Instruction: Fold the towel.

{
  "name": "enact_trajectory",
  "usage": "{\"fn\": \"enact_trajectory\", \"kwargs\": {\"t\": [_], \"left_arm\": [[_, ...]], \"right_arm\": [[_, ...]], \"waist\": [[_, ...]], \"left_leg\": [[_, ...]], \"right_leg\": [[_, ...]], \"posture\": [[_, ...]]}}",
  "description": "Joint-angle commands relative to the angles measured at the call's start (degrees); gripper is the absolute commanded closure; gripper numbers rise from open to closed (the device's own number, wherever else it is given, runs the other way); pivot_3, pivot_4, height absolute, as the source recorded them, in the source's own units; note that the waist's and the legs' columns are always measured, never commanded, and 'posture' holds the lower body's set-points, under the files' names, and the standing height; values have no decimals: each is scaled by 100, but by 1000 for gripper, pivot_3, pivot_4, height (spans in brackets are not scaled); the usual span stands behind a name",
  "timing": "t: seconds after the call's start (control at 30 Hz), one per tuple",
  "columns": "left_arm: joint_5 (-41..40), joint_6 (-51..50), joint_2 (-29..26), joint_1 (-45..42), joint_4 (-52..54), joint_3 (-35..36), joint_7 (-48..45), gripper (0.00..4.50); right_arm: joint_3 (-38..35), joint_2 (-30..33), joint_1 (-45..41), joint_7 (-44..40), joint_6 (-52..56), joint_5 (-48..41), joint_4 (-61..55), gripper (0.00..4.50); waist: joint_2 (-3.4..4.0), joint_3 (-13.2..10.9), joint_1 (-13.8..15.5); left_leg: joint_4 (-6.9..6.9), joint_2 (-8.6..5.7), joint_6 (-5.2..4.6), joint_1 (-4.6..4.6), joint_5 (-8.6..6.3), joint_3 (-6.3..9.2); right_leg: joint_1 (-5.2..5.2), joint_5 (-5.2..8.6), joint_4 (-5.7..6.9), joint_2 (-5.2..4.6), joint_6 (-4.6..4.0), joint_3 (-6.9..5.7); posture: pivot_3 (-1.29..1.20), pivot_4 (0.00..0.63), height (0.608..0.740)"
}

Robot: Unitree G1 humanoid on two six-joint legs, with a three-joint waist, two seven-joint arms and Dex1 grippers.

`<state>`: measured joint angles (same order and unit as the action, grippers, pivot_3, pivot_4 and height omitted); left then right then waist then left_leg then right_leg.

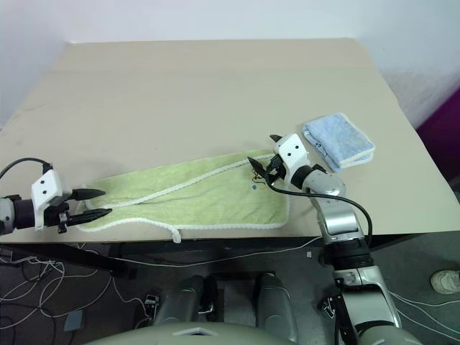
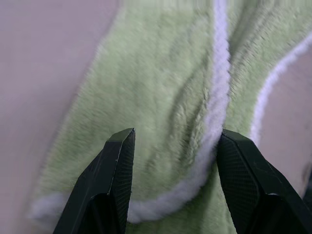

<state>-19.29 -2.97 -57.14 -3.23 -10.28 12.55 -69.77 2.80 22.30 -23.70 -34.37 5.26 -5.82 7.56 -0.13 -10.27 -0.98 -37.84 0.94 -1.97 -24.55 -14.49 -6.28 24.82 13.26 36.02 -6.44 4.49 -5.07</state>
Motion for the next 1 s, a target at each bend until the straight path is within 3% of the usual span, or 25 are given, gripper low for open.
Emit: {"fn": "enact_trajectory", "kwargs": {"t": [0.03,0.2,0.67,1.0], "left_arm": [[-65,16,13,-66,-23,132,-34,2816],[-111,-33,2,-80,-15,138,-130,4457],[-17,-82,86,-89,-31,130,80,4457],[-169,-199,192,-265,-73,394,373,4457]], "right_arm": [[-54,-20,-16,49,-109,-10,-144,0],[-58,-26,-3,77,-95,-18,-170,0],[74,442,-395,-218,-415,352,3,0],[699,1398,-970,-526,-1635,1559,1040,0]], "waist": [[0,0,-3],[0,0,-4],[-1,0,-2],[-1,0,-11]], "left_leg": [[0,0,0,0,0,0],[0,1,2,0,1,0],[-4,0,1,0,1,0],[-11,1,2,0,2,-1]], "right_leg": [[0,0,0,0,0,0],[0,0,0,2,0,0],[0,0,3,2,0,0],[-3,1,3,4,1,-1]], "posture": [[0,150,740],[0,150,740],[0,150,740],[0,150,740]]}}
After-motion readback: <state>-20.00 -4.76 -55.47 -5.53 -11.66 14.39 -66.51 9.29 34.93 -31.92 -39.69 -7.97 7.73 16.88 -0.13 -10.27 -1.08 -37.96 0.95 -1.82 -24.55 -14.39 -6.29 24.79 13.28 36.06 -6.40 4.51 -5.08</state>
